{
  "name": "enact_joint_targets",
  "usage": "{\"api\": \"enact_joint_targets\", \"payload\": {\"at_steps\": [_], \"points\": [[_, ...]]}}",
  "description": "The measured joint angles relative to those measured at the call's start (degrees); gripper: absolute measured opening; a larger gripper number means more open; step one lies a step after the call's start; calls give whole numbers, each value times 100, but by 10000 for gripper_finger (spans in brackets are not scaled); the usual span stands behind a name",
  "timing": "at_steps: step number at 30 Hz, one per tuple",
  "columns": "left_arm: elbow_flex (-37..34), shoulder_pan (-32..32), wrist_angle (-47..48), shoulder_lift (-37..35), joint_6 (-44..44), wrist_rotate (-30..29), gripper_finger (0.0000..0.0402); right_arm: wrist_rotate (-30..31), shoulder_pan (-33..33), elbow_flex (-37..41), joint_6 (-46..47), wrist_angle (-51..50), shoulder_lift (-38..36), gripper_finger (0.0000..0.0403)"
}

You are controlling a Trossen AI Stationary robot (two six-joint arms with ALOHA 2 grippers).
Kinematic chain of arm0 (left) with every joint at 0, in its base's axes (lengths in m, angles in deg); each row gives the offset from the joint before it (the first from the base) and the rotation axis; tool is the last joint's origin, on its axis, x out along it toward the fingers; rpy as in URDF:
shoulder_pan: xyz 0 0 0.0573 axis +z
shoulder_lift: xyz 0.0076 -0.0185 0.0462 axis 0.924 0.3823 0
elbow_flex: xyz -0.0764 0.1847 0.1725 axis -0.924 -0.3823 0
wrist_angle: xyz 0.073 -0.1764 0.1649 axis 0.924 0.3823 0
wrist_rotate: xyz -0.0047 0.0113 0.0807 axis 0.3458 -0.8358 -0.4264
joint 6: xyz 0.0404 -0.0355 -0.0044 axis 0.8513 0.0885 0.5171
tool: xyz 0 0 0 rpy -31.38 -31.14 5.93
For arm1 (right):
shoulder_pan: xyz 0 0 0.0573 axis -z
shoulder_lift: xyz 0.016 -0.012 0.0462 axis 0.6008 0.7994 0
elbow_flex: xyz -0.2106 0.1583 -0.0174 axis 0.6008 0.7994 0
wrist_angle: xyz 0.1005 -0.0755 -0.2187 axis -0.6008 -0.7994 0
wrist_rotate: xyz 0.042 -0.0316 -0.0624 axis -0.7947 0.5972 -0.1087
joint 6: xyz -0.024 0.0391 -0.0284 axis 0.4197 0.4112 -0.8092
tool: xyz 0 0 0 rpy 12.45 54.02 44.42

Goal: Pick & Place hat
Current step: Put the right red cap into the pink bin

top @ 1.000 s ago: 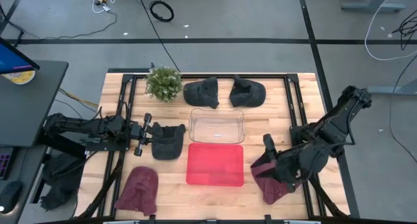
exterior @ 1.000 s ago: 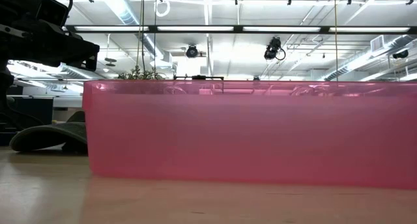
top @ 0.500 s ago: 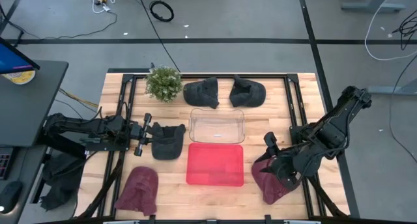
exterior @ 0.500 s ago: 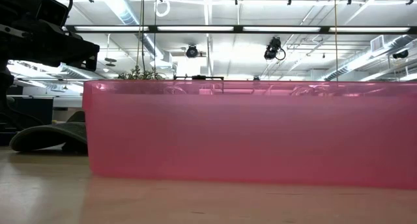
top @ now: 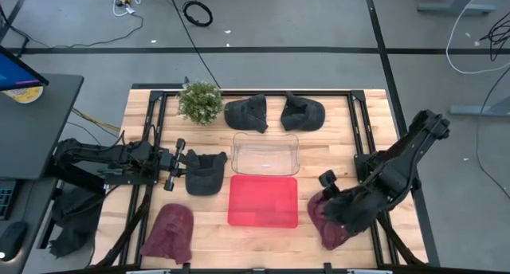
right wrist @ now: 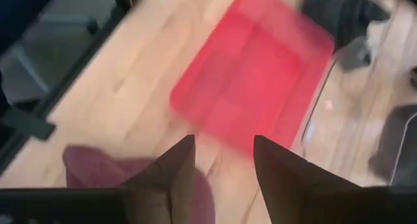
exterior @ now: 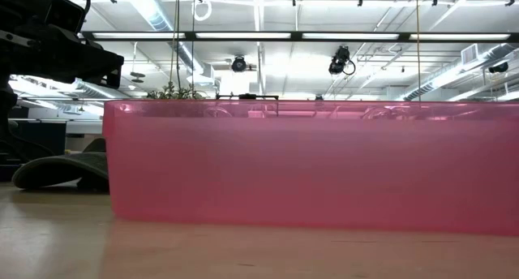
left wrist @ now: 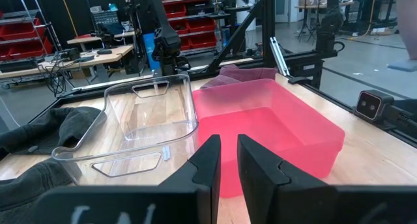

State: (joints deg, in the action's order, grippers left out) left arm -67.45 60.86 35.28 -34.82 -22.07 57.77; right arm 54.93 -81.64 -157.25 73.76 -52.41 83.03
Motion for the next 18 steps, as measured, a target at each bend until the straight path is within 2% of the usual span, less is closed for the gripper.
{"api": "enact_joint_targets", "payload": {"at_steps": [7,18], "points": [[2,-1,0,1,0,0,55,-214,-110,2,673,-636,436,160],[0,-2,0,0,0,0,55,-258,-721,215,1436,-741,582,160]]}}
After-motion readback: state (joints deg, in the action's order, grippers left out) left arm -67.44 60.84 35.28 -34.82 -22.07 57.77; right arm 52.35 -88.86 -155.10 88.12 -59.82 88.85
